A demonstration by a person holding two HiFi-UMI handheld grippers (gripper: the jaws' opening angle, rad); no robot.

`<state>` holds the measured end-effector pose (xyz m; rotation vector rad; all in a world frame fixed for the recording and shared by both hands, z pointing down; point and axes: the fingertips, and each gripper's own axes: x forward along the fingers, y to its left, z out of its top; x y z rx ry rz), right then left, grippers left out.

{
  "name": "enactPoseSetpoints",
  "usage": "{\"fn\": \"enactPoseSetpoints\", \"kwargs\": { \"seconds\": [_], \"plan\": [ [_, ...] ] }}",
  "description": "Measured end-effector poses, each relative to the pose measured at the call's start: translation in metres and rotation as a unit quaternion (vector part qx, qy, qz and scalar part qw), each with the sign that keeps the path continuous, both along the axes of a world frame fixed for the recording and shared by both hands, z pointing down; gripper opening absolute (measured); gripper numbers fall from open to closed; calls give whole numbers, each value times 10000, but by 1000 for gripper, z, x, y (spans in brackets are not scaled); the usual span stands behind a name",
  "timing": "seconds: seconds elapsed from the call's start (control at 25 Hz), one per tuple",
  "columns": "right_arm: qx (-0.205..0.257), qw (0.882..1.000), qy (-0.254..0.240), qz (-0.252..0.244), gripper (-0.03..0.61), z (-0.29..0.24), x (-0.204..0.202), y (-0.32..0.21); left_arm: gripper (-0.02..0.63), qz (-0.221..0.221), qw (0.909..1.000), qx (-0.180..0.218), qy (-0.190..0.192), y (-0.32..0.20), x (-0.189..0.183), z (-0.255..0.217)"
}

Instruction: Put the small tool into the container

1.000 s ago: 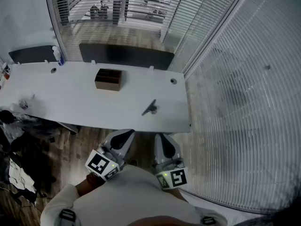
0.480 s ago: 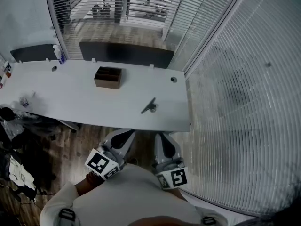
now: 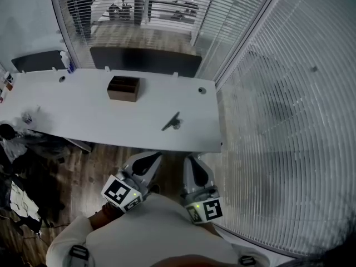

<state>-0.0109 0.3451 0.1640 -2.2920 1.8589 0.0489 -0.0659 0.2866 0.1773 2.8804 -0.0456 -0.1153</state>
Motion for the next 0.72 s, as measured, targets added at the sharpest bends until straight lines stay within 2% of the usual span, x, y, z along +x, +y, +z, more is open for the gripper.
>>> {"fn": "enactPoseSetpoints", "kwargs": {
  "seconds": [0.72],
  "plan": [
    [83,9999,-110,-63,0,1,10,26,3,-230,9997,-23,40,18,3,2]
  ]
}}
